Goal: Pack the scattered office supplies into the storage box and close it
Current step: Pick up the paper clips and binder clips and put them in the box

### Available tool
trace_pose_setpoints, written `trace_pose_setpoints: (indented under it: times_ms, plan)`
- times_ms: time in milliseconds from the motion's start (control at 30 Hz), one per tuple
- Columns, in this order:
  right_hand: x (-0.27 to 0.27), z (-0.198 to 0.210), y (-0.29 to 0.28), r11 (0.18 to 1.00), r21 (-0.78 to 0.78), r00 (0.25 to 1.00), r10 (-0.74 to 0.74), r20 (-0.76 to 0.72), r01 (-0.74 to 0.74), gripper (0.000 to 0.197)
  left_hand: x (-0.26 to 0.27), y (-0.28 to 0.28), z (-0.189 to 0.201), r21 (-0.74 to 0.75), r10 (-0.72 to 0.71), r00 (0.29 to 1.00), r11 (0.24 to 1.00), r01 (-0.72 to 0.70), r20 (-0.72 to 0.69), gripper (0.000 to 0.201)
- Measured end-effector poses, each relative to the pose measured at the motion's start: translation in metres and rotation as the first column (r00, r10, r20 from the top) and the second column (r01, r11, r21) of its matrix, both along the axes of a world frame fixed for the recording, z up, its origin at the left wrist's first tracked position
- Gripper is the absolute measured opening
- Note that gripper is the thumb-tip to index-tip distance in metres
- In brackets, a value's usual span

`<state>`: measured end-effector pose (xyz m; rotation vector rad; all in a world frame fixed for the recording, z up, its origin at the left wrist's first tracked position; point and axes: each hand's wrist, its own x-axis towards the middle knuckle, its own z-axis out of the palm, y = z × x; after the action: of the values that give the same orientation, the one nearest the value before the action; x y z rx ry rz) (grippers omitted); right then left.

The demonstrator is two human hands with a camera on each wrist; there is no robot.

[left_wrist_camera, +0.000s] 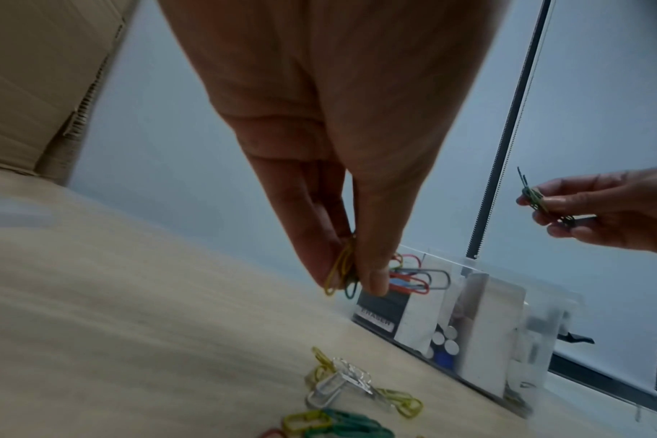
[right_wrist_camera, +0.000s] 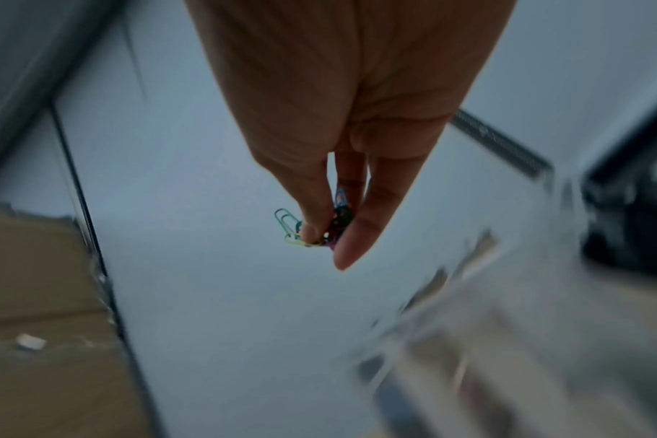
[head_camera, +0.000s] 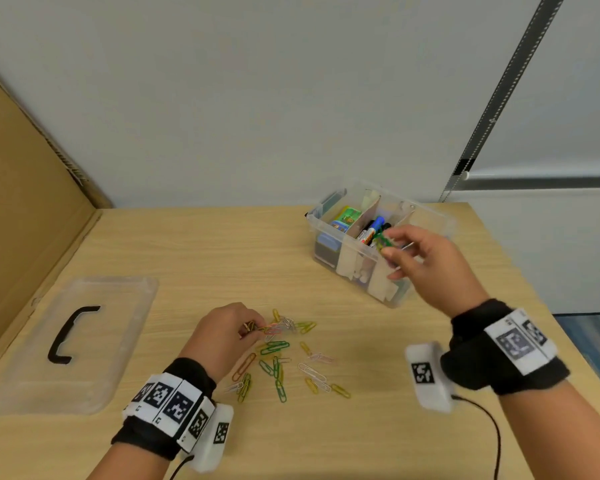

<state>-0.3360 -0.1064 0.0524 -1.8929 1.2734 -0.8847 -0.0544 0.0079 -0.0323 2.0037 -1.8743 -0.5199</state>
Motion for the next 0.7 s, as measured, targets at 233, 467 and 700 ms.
trace_pose_setpoints:
  times_ms: [233, 467, 700]
  plan:
    - [-0.020, -0.011, -0.059, 0.992, -0.129, 0.869, -0.065, -0.491, 0.001, 0.020, -0.007, 0.004, 0.002, 0.014, 0.003, 1.000, 1.000, -0.003, -0.004, 0.013]
    - [0.012, -0.018, -0.086, 0.984, 0.174, 0.487, 0.165, -0.858, -0.028, 0.028, -0.007, 0.012, 0.000, 0.014, 0.008, 1.000, 1.000, -0.008, -0.014, 0.012]
    - [-0.007, -0.014, -0.080, 0.995, 0.081, 0.661, 0.104, -0.743, -0.065, 0.029, -0.012, 0.015, 0.000, 0.007, 0.017, 1.000, 1.000, -0.017, -0.022, 0.009]
